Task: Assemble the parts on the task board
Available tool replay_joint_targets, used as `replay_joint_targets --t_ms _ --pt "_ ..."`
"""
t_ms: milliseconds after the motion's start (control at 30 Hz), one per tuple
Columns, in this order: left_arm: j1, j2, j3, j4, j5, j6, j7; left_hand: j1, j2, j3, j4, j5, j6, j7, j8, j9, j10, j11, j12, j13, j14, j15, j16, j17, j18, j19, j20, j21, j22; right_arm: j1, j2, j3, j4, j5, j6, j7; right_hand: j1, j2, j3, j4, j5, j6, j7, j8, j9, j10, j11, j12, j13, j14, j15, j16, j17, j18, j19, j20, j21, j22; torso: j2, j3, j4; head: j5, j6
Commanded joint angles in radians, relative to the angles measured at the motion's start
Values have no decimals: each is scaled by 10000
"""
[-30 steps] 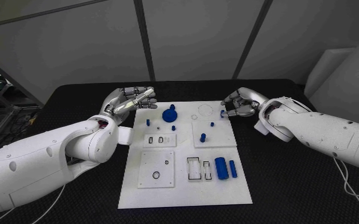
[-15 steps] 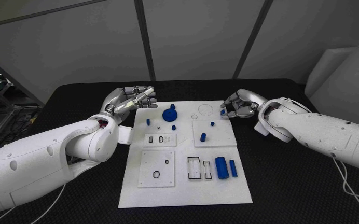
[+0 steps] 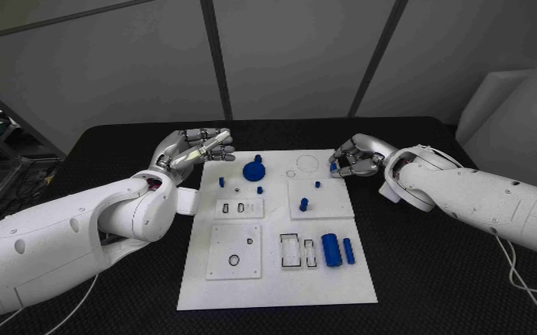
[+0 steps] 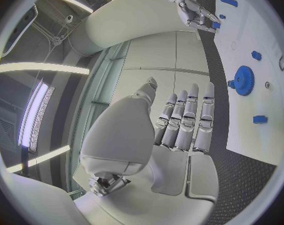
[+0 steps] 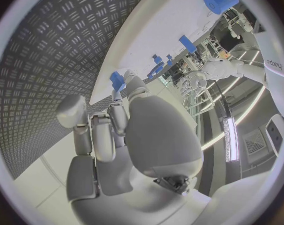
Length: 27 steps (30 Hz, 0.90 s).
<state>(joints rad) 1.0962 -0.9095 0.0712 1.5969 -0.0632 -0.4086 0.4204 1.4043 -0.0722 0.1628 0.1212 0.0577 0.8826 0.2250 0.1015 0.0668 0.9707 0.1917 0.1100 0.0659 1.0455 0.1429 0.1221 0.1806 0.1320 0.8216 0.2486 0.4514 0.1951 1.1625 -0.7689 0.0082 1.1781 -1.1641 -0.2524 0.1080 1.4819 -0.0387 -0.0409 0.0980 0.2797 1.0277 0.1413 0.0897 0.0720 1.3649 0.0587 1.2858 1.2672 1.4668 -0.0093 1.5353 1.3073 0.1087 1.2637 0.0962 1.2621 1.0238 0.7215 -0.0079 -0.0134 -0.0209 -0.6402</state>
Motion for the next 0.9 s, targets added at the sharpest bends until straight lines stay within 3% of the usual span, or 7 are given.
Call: replay_joint_targets --t_ms 33,367,900 --pt "11 12 9 4 -64 99 86 -31 90 3 -37 -11 -20 201 -42 3 -26 2 -13 10 -36 0 -53 12 461 -69 -32 -40 -15 6 28 3 -20 -134 137 -36 48 136 57 -59 -117 131 -2 70 0 67 -37 43 -8 881 -57 30 1963 -12 61 -11 60 25 2 5 -8 17 -9" --pt "11 15 9 -1 -64 106 73 -31 90 3 -37 -11 -20 201 -42 3 -26 2 -13 10 -36 0 -53 12 461 -69 -32 -40 -15 -8 81 3 -146 -229 74 -136 154 406 245 -118 -535 366 -77 117 -17 114 -104 90 48 892 -114 51 2009 -27 111 -63 106 106 -2 7 3 13 -44" --pt "11 10 9 5 -64 124 48 -9 103 15 -72 -12 -18 203 -48 3 -23 2 -18 9 -33 -1 -71 24 467 -89 -27 -38 -17 -11 124 3 -186 -284 -148 -139 77 591 373 -68 -611 601 -157 195 -9 242 -165 239 206 916 -160 96 2102 -62 225 -102 217 293 -2 16 -2 6 -70"
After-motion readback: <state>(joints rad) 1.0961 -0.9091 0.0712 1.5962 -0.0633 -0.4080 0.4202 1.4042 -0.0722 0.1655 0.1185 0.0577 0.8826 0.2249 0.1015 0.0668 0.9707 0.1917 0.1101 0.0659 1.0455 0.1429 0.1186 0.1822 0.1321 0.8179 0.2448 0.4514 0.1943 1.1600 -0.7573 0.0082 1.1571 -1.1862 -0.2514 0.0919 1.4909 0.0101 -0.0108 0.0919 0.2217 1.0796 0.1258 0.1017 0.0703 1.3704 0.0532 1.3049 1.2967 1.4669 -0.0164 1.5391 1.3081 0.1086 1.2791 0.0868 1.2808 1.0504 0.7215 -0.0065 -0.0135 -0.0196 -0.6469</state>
